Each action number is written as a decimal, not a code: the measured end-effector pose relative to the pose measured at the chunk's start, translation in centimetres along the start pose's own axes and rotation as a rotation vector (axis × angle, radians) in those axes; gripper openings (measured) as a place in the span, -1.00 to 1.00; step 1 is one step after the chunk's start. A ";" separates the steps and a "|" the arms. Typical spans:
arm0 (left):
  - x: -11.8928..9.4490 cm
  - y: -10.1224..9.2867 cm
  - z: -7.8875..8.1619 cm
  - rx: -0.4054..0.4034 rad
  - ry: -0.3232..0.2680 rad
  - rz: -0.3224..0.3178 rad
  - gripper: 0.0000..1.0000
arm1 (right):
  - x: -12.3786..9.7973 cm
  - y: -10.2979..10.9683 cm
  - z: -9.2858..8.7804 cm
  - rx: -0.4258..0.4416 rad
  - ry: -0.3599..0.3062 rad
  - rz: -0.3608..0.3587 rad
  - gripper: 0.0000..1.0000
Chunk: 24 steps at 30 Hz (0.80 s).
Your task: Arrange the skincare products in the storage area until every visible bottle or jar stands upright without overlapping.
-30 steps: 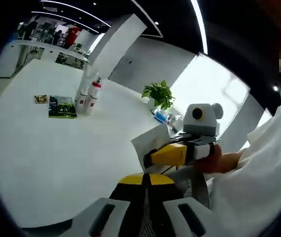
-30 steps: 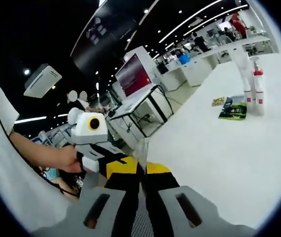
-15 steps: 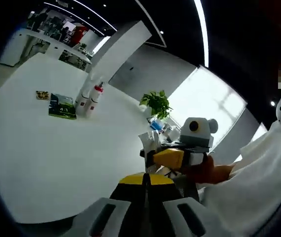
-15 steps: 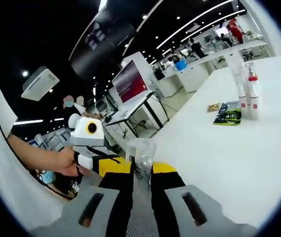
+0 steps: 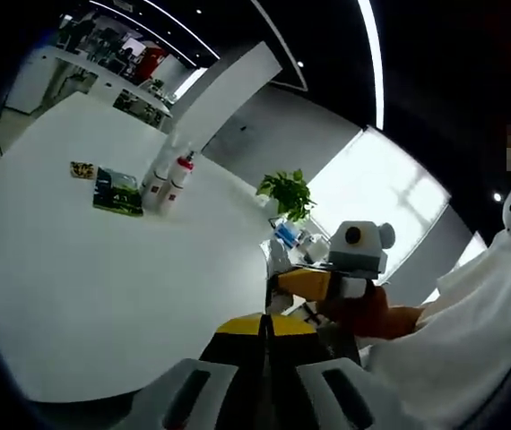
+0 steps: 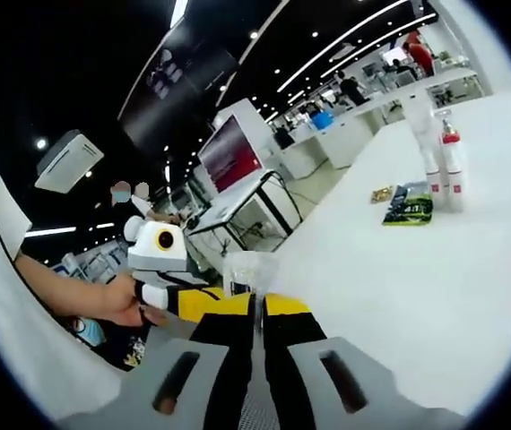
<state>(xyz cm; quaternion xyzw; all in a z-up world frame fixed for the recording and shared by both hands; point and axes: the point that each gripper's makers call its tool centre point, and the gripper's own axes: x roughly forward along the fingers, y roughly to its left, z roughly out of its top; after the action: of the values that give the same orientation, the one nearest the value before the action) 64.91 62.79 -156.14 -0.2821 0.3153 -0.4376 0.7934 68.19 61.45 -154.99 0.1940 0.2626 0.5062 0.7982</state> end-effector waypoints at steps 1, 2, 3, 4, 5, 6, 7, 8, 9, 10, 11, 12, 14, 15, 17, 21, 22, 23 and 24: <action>0.0 0.0 0.0 0.000 0.001 0.001 -1.00 | 0.0 0.0 0.0 0.011 0.000 0.004 -0.97; 0.0 0.0 0.0 -0.003 0.002 -0.001 -0.99 | 0.0 0.0 0.1 0.014 -0.003 0.007 -0.98; 0.0 0.1 0.0 -0.006 0.002 0.001 -0.99 | 0.0 0.1 0.1 0.017 -0.004 0.008 -0.98; 0.0 0.3 0.0 -0.011 0.004 0.003 -0.99 | -0.1 0.2 0.2 0.022 -0.007 0.016 -0.99; 0.0 0.3 0.0 -0.014 0.006 0.003 -0.98 | -0.1 0.3 0.2 0.027 -0.010 0.021 -0.99; 0.1 0.1 0.0 -0.011 0.011 -0.002 -0.98 | -0.1 0.4 0.2 0.035 -0.011 0.027 -0.99; 0.1 -0.5 0.2 0.013 0.001 -0.031 -0.97 | -0.1 0.8 -0.1 0.076 0.006 0.058 -0.99; 0.1 -0.6 0.1 0.008 0.006 -0.038 -0.94 | 0.0 1.2 -0.3 0.106 0.019 0.082 -0.99; 0.1 -0.6 0.0 0.004 0.012 -0.038 -0.93 | 0.0 0.8 -0.1 0.091 0.009 0.064 -0.99; 0.1 -0.6 0.0 0.002 0.011 -0.041 -0.93 | 0.0 0.9 -0.1 0.088 0.011 0.068 -0.99; 0.1 -0.7 0.1 -0.004 0.006 -0.047 -0.93 | 0.0 1.1 -0.1 0.095 0.012 0.078 -0.99; 0.0 -0.7 0.2 -0.013 -0.001 -0.047 -0.94 | 0.0 1.2 -0.1 0.100 0.012 0.084 -0.99; 0.0 -0.5 0.2 -0.036 0.001 -0.043 -0.94 | 0.0 1.3 -0.2 0.101 0.018 0.088 -0.99; 0.0 -0.6 0.2 -0.041 0.004 -0.045 -0.94 | 0.1 1.4 -0.3 0.097 0.022 0.087 -0.99; 0.1 -0.5 0.1 -0.049 0.010 -0.043 -0.94 | 0.2 1.6 -0.6 0.101 0.036 0.097 -0.99; -0.1 -0.4 0.1 -0.059 0.011 -0.048 -0.97 | 0.3 1.6 -0.9 0.098 0.053 0.099 -0.98; -0.1 -0.4 0.1 -0.059 0.012 -0.050 -0.98 | 0.3 1.6 -0.9 0.093 0.051 0.102 -0.97; -0.1 -0.3 0.1 -0.060 0.012 -0.046 -0.99 | 0.4 1.5 -0.9 0.088 0.052 0.102 -0.94; 0.0 -0.3 0.1 -0.057 0.013 -0.051 -0.99 | 0.4 1.2 -1.0 0.069 0.055 0.082 -0.90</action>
<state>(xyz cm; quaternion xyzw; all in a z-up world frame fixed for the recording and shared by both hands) 64.81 62.69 -155.84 -0.3097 0.3253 -0.4503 0.7717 66.89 62.36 -155.18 0.2180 0.2937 0.5343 0.7621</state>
